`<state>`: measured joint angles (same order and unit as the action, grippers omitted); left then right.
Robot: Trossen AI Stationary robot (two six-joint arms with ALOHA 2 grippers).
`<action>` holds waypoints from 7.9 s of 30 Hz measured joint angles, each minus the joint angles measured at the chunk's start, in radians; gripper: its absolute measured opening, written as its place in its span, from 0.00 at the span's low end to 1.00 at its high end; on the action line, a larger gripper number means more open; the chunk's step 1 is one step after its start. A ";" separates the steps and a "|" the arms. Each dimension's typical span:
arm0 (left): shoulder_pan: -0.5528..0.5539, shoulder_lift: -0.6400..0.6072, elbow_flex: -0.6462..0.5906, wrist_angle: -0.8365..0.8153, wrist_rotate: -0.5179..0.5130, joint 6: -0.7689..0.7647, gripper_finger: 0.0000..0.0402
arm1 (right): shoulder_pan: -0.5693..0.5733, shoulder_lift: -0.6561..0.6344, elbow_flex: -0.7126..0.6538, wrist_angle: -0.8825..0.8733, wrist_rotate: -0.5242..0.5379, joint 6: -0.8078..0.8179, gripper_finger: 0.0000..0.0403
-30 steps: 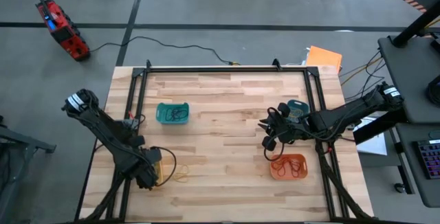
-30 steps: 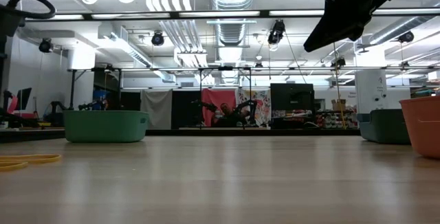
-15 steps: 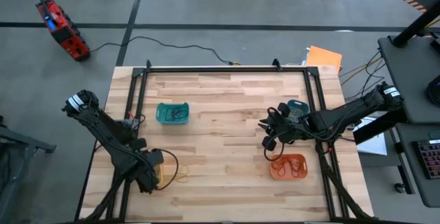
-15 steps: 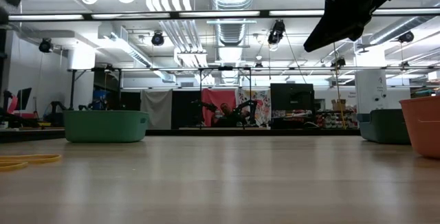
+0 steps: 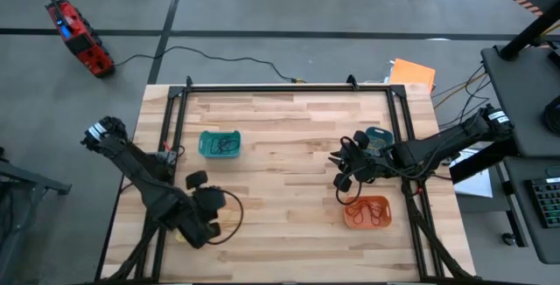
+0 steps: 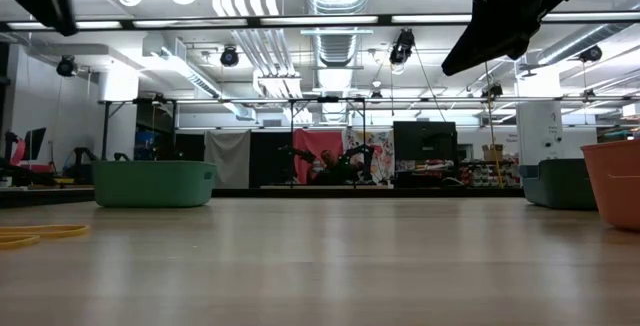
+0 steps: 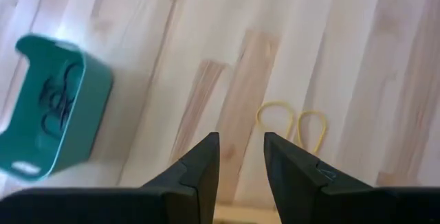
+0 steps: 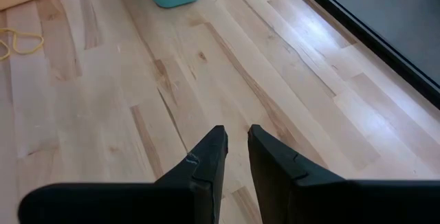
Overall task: Sort rubber bands into baskets
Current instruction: Put the yellow rubber band into the blue bin, then return to Home Position
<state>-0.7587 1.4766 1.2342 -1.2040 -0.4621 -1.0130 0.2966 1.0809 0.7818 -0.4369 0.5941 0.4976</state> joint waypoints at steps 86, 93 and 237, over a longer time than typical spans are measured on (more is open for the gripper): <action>0.155 0.241 -0.235 0.526 0.182 0.264 0.00 | 0.000 0.000 -0.004 0.003 -0.003 -0.011 0.14; 0.158 0.166 -0.222 0.527 0.038 0.326 0.00 | 0.005 0.025 -0.084 0.166 -0.007 -0.069 0.14; 0.407 -0.028 -0.223 1.139 -0.316 1.187 0.56 | -0.546 0.312 0.208 -0.933 -0.332 0.138 0.48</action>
<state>-0.3515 1.4483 1.0115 -0.0654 -0.7776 0.1738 -0.2493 1.3932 0.9901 -1.3694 0.2619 0.6361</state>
